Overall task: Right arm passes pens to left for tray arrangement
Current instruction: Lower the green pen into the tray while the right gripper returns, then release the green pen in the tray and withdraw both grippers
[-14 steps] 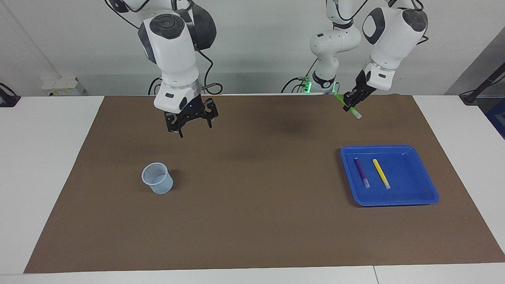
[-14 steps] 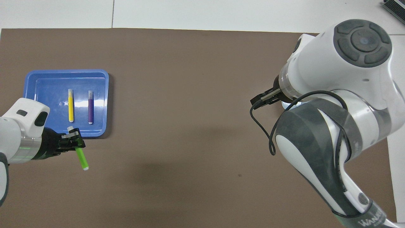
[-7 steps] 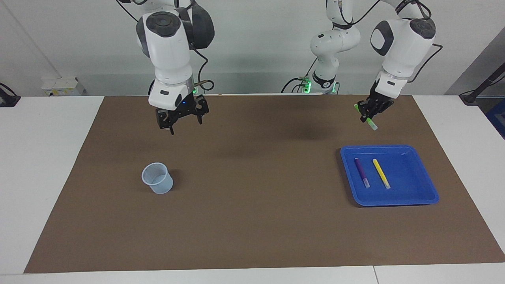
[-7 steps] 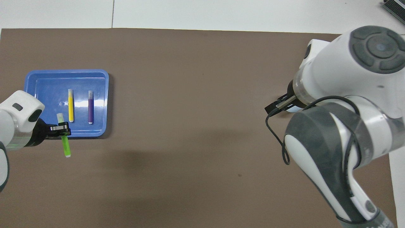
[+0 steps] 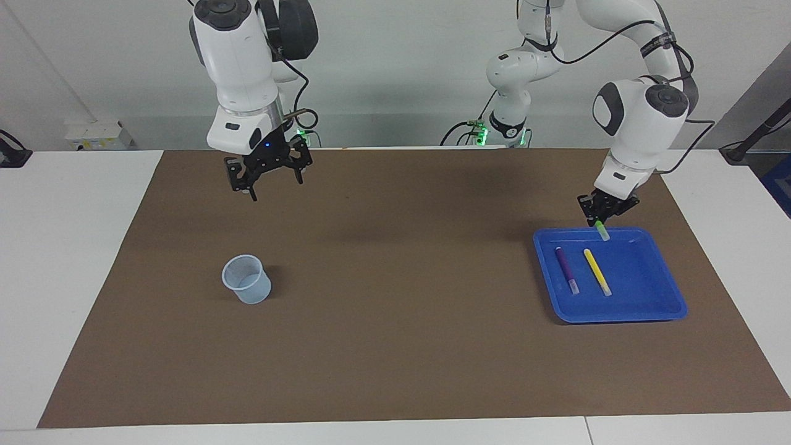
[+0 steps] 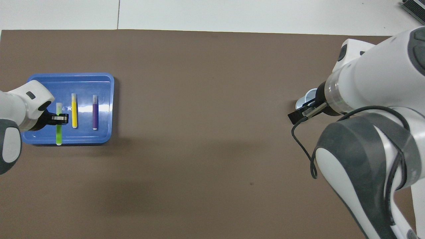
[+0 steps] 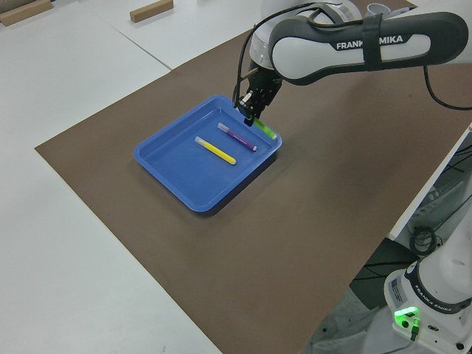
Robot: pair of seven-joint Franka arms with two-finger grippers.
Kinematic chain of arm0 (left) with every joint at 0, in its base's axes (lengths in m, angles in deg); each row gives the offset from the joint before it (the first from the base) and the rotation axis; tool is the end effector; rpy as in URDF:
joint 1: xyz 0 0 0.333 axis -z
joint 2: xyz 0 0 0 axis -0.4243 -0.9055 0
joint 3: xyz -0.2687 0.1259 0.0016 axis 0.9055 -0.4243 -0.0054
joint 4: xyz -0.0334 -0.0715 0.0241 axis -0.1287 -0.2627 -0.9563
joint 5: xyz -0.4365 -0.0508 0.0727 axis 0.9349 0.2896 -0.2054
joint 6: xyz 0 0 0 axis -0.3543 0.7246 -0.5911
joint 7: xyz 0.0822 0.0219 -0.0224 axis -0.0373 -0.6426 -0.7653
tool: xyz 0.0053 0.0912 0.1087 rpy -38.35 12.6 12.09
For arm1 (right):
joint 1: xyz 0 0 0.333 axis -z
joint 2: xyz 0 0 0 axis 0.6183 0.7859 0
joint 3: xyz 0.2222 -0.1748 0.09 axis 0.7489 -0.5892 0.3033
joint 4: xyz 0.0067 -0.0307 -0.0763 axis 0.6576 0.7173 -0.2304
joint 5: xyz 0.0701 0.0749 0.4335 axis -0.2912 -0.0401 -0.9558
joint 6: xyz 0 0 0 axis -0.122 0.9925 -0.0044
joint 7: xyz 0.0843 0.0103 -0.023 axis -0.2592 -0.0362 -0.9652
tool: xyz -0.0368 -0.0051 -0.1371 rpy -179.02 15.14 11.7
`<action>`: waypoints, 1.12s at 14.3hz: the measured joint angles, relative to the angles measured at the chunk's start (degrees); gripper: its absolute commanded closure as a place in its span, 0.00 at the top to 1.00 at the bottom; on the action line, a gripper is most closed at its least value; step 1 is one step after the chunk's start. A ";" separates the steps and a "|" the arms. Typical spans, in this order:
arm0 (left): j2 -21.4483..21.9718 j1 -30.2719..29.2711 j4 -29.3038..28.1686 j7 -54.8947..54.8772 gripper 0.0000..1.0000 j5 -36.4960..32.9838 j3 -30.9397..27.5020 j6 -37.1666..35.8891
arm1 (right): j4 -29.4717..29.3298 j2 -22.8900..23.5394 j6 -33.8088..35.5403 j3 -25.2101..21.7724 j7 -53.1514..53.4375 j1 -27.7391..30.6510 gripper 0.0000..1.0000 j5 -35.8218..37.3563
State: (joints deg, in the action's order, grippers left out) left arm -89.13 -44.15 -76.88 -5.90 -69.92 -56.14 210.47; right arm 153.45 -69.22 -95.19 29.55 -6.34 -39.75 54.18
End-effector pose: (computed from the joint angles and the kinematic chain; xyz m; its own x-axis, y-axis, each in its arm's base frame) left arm 0.5980 0.0286 0.3490 0.9963 -0.0507 0.0687 -0.0452 -0.9959 -0.0782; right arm 0.6089 0.1761 0.5264 0.8793 0.4758 0.0202 0.4744 -0.8789 0.0498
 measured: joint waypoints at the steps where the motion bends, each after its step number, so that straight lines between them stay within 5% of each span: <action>1: -1.20 -0.83 0.52 -0.28 0.00 -0.30 -0.07 0.99 | 0.51 -0.33 0.04 -1.49 0.01 -1.70 1.00 0.00; 5: -6.55 -3.34 2.45 -0.85 0.00 -1.08 -0.16 4.89 | 2.96 -2.12 0.05 -8.36 0.02 -7.65 1.00 -0.65; 12: -15.65 -6.49 5.65 -1.36 0.00 -4.90 -0.19 11.14 | 4.93 -3.15 -1.14 -9.41 0.10 -7.79 1.00 -0.77; 16: -17.43 -6.84 6.04 -1.41 0.00 -5.44 -0.17 13.50 | 4.95 -3.15 -3.20 -9.63 0.10 -7.07 1.00 -0.77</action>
State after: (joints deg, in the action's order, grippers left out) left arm -106.56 -50.98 -70.83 -7.32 -75.36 -56.31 223.97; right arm 158.40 -72.37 -98.39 19.91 -6.24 -46.82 53.40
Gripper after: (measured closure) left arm 0.811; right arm 0.000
